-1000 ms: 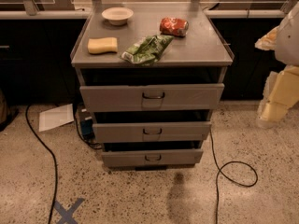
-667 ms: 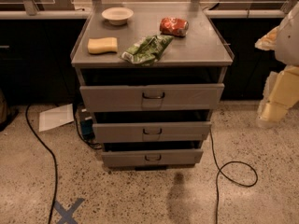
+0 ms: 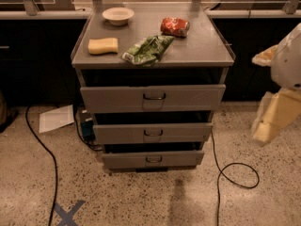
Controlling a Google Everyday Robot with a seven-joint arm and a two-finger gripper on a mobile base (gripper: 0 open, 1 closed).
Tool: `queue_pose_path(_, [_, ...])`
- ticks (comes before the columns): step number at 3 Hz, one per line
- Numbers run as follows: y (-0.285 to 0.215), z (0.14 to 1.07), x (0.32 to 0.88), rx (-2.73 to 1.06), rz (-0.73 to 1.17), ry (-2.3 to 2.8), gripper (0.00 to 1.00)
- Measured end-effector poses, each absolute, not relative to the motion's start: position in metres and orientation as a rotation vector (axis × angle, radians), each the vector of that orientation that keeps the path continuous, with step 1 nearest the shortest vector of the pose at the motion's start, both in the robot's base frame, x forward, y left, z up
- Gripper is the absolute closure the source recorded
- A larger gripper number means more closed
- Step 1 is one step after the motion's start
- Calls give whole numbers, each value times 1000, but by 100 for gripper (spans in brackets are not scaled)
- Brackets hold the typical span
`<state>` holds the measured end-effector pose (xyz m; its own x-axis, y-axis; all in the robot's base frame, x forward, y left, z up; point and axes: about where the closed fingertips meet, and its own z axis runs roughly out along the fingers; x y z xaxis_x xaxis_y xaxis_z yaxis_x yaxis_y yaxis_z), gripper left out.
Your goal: Open bottom drawer
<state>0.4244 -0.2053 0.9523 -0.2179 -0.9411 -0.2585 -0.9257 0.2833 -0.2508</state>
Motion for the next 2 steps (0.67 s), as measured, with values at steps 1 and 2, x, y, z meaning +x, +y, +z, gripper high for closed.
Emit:
queue_pose_path(1, [-196, 902, 413, -1713, 24, 2212, 0])
queue_pose_path(2, [-189, 838, 408, -1751, 137, 2222, 0])
